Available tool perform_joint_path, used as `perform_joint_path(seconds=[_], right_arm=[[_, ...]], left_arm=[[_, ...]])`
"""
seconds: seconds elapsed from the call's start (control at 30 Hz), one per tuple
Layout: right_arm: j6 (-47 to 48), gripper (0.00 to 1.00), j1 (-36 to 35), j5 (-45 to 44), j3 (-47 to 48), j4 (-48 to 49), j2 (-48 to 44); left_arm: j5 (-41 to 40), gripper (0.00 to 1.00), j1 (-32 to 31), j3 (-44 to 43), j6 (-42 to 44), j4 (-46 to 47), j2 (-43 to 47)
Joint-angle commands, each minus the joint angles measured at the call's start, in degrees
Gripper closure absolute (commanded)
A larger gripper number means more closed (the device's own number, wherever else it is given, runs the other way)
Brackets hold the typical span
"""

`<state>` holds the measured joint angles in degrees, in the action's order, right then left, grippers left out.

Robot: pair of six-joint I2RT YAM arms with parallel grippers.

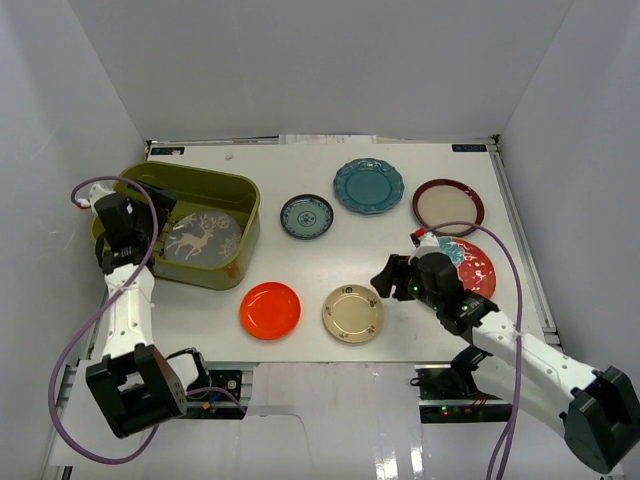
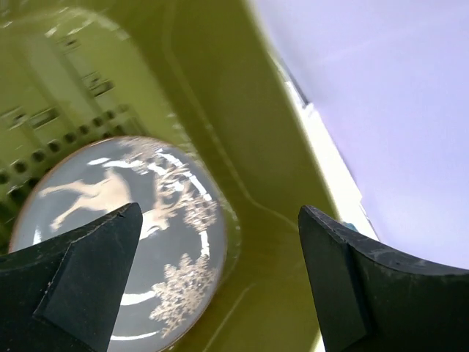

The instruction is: Place the plates into the plastic bin on the countertop

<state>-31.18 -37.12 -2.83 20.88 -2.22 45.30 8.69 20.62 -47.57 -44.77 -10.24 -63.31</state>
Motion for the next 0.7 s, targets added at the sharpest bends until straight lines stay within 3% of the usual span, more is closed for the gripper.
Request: perform_joint_path(seconds=[0.0, 0.07, 0.17, 0.27, 0.37, 0.4, 0.5, 0.67], right_arm=[[-2.9, 0.35, 0.4, -10.0, 5.3, 8.7, 5.0], [-4.3, 0.46, 1.4, -11.8, 9.0, 10.3, 10.4], [-8.7, 0.75, 6.9, -11.2, 12.8, 14.3, 18.0], [-14.1, 0.77, 9.7, -10.6, 14.6, 19.8, 24.9], [-18.1, 0.51, 11.8, -11.2, 16.3, 25.7, 31.9], [-20.5, 0.37, 12.8, -10.5, 17.0, 26.9, 33.7], [-24.3, 0.27, 13.8, -9.6, 20.4, 30.0, 41.0], [-31.8, 0.24, 15.9, -9.6, 22.5, 36.4, 51.2]], left_arm=[[-2.2, 0.02, -3.1, -3.9, 2.1, 1.9, 3.5], [-1.9, 0.02, -5.1, -4.2, 2.8, 2.1, 4.0], [3.5, 0.02, -8.2, -4.5, 3.9, 2.9, 4.2], [11.3, 0.02, -13.9, -3.9, 5.7, 7.1, 4.9], [15.6, 0.02, -21.0, -4.8, 9.2, 8.6, 5.2], [15.7, 0.02, -22.8, -5.3, 10.3, 7.4, 5.2], [11.5, 0.02, -24.3, -5.3, 13.4, 1.8, 6.5], [9.8, 0.02, -27.4, -3.4, 17.1, -1.8, 7.9]])
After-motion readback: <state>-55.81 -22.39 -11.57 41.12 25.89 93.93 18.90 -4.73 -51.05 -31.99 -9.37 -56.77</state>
